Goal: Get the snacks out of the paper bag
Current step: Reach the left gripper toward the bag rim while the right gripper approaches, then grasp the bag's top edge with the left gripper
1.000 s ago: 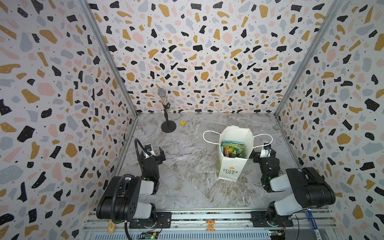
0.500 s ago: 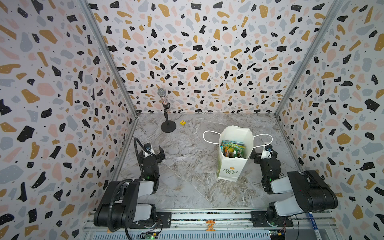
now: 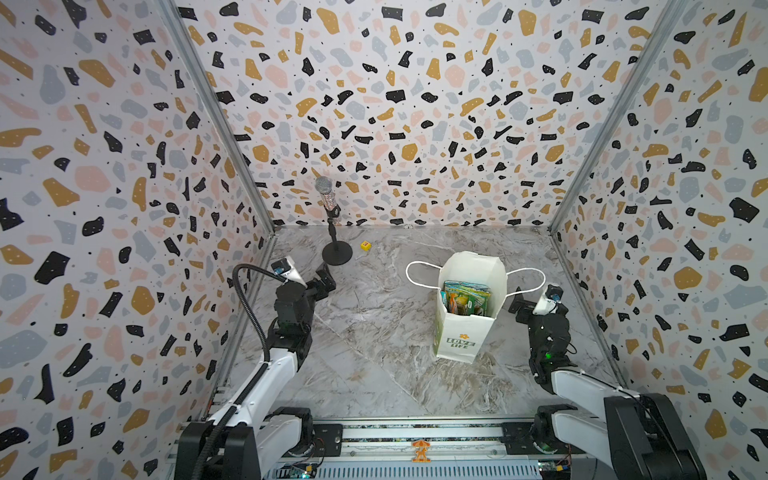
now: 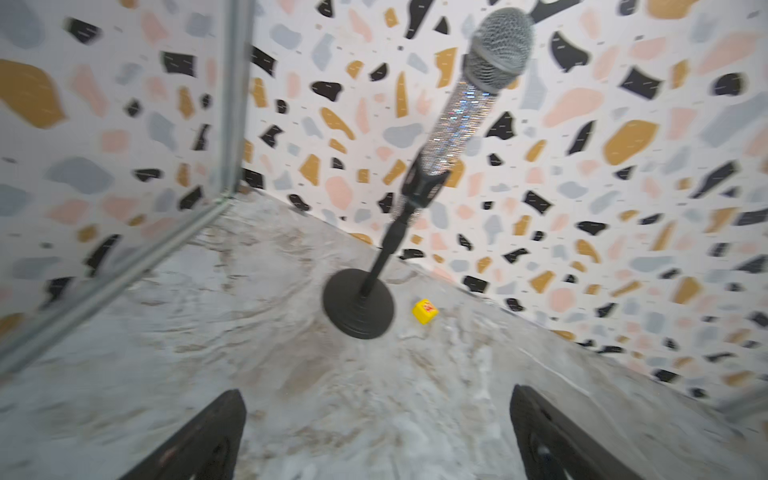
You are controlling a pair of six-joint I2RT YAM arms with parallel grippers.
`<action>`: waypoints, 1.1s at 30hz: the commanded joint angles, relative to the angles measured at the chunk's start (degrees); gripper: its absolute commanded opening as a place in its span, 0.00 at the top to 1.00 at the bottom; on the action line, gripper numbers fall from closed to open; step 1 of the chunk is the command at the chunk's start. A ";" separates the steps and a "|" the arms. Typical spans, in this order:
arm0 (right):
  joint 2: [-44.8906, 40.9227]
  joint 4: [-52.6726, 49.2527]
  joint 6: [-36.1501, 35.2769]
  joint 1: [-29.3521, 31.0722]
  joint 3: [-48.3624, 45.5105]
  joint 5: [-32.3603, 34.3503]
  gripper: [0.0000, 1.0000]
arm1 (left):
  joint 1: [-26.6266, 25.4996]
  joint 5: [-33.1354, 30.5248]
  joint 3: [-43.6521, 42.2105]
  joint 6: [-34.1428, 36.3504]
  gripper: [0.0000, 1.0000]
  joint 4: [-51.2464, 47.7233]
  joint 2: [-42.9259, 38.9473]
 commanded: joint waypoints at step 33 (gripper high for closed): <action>-7.66 -29.86 13.92 0.80 7.10 -24.24 0.01 | -29.83 23.79 18.01 -27.67 0.49 13.17 14.03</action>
